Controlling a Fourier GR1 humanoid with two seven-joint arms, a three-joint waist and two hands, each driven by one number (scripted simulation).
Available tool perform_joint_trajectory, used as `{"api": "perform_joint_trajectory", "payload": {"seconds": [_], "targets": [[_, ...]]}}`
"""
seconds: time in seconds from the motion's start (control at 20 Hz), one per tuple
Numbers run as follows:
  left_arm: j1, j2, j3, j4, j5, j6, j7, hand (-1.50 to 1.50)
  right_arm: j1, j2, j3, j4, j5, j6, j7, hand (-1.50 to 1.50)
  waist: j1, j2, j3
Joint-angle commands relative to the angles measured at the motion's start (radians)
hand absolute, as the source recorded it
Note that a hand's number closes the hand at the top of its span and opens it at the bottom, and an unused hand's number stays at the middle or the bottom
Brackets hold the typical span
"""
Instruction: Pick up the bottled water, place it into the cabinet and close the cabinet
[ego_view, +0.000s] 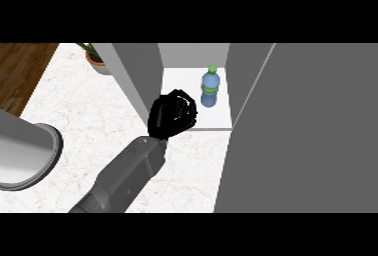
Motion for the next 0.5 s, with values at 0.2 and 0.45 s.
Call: {"api": "perform_joint_trajectory", "payload": {"seconds": [0.2,0.45], "targets": [[0.236,0.103,-0.073,-0.264,-0.046,-0.073,0.068,1.5,0.057,0.022,0.067,-0.224,-0.037,-0.049,0.09,1.5,0.015,-0.006,0.0],[0.423,0.202,-0.123,-0.468,-0.088,-0.065,0.056,-1.5,0.048,0.042,0.099,-0.224,0.017,-0.061,0.071,1.5,0.023,-0.008,0.0]]}}
